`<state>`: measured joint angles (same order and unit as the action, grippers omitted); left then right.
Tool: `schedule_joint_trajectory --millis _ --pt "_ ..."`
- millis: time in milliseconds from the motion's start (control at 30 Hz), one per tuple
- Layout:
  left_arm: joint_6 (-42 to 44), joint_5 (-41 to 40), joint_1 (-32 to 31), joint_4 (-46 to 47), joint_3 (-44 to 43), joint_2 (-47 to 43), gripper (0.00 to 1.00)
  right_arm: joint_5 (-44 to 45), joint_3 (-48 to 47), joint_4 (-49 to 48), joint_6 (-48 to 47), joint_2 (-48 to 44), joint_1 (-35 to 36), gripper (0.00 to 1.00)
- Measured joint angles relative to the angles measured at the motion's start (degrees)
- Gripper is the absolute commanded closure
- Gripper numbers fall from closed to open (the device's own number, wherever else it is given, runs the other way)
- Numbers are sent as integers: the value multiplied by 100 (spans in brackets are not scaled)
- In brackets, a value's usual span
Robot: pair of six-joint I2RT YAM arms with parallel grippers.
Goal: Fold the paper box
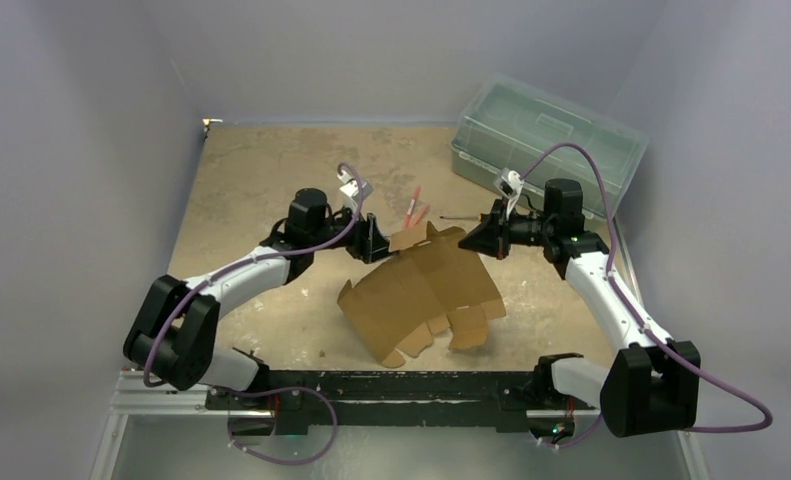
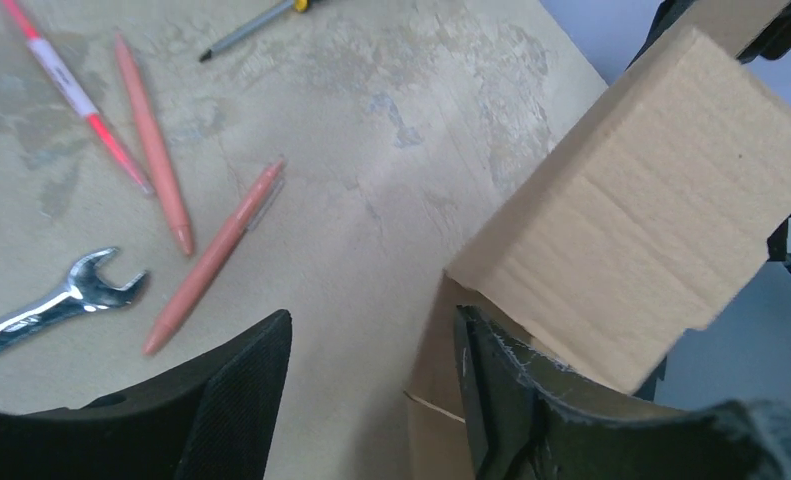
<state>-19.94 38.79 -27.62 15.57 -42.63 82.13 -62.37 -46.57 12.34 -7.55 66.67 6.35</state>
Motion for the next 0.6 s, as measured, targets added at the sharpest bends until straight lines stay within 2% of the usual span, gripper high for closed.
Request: schedule_joint_trajectory --millis 67,200,600 --pt "2 -9 83 13 2 -164 33 -44 -2 -2 -2 -13 0 100" --pt "4 24 136 111 35 -461 33 -175 0 -7 -22 -116 -4 100" --pt "-203 852 133 468 258 -424 34 -365 0 -15 -63 -310 -24 100"
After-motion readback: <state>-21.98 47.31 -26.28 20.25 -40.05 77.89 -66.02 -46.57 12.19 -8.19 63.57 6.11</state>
